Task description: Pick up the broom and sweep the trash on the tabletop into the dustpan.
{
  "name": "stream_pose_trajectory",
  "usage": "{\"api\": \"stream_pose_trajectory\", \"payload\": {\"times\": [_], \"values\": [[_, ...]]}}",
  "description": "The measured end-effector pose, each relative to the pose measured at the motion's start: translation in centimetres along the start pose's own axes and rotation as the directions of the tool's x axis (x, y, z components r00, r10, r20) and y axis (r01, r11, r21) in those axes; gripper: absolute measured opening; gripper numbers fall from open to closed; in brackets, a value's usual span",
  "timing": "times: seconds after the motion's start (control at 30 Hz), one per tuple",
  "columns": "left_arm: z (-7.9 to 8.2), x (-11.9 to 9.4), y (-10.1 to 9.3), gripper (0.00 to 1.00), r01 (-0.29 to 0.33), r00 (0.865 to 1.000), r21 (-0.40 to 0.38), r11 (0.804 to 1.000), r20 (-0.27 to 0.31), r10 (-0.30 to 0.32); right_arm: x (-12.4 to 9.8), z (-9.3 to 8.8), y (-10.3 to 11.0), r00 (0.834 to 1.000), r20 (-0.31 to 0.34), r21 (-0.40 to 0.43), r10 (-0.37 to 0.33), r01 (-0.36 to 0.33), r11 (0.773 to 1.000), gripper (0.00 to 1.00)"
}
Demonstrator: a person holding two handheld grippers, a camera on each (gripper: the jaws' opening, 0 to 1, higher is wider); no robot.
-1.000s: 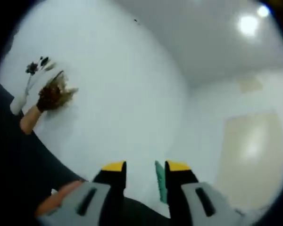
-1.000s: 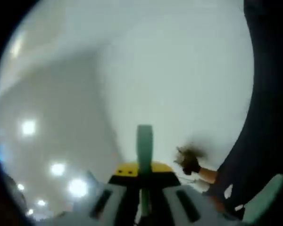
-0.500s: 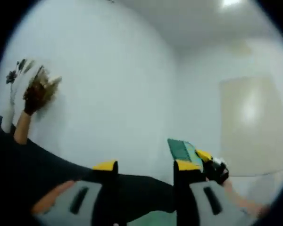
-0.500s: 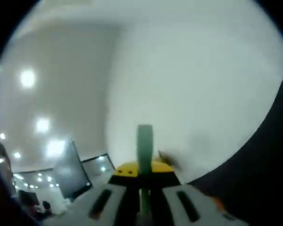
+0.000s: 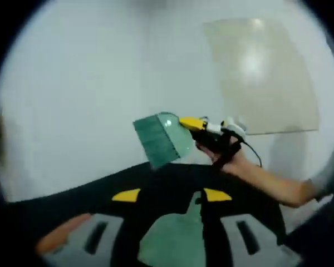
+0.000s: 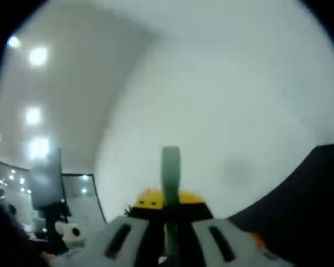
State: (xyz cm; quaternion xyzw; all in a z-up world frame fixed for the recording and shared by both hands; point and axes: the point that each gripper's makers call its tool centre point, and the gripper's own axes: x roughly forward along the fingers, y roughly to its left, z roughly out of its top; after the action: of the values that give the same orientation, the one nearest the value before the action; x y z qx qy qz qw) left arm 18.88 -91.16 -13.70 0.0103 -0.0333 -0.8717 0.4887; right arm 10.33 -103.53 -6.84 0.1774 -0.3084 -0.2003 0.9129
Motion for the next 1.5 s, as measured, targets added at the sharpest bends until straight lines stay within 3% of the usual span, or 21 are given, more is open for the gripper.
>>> {"api": "stream_pose_trajectory", "payload": {"times": [0.07, 0.13, 0.2, 0.37, 0.4, 0.5, 0.6, 0.8, 1.0, 1.1, 1.3, 1.37, 1.5], "values": [[-0.1, 1.4, -1.2, 0.38, 0.069, 0.998, -0.074, 0.995, 0.009, -0.068, -0.5, -0.1, -0.7, 1.000, 0.005, 0.012, -0.016, 0.016, 1.000, 0.05], [-0.9, 2.7, -1.9, 0.41, 0.110, 0.993, -0.106, 0.988, -0.020, -0.112, -1.0, 0.2, -1.2, 1.000, 0.020, 0.050, -0.024, 0.023, 0.999, 0.05], [-2.6, 3.8, -2.6, 0.41, 0.144, 0.982, -0.110, 0.983, -0.104, -0.155, -1.4, 0.9, -1.4, 0.999, 0.037, 0.054, -0.027, 0.025, 0.998, 0.05], [-4.5, 6.2, -3.2, 0.43, 0.180, 0.970, -0.083, 0.980, -0.152, -0.191, -2.4, 2.3, -2.3, 0.995, 0.084, 0.060, -0.054, 0.049, 0.997, 0.05], [-5.0, 6.6, -3.4, 0.43, 0.196, 0.964, -0.086, 0.977, -0.167, -0.208, -2.6, 2.6, -2.5, 0.994, 0.093, 0.061, -0.062, 0.056, 0.997, 0.05], [-7.3, 7.4, -4.3, 0.45, 0.246, 0.929, -0.081, 0.966, -0.263, -0.259, -2.8, 2.9, -2.8, 0.992, 0.101, 0.059, -0.073, 0.067, 0.996, 0.05], [-8.7, 8.0, -4.7, 0.48, 0.267, 0.906, -0.072, 0.961, -0.321, -0.276, -2.8, 2.9, -2.7, 0.992, 0.103, 0.045, -0.075, 0.070, 0.996, 0.05], [-9.5, 9.5, -4.9, 0.47, 0.273, 0.898, -0.056, 0.960, -0.342, -0.275, -2.9, 2.8, -2.4, 0.993, 0.098, 0.025, -0.071, 0.069, 0.997, 0.05], [-10.3, 10.3, -5.2, 0.45, 0.301, 0.869, -0.099, 0.948, -0.381, -0.316, -3.0, 2.7, -2.5, 0.993, 0.101, 0.058, -0.063, 0.058, 0.997, 0.05], [-10.7, 10.5, -5.6, 0.40, 0.311, 0.858, -0.077, 0.947, -0.405, -0.314, -3.0, 2.7, -2.5, 0.993, 0.102, 0.062, -0.061, 0.055, 0.997, 0.05], [-11.0, 10.6, -5.6, 0.31, 0.304, 0.856, -0.073, 0.950, -0.416, -0.306, -2.9, 2.5, -2.2, 0.994, 0.097, 0.057, -0.055, 0.050, 0.997, 0.05], [-11.1, 10.7, -5.1, 0.23, 0.292, 0.861, -0.044, 0.956, -0.423, -0.282, -2.9, 2.4, -2.2, 0.994, 0.098, 0.058, -0.055, 0.049, 0.997, 0.05], [-10.9, 10.6, -5.2, 0.21, 0.292, 0.860, -0.037, 0.956, -0.426, -0.279, -3.0, 2.5, -2.1, 0.993, 0.102, 0.064, -0.054, 0.048, 0.997, 0.05]]}}
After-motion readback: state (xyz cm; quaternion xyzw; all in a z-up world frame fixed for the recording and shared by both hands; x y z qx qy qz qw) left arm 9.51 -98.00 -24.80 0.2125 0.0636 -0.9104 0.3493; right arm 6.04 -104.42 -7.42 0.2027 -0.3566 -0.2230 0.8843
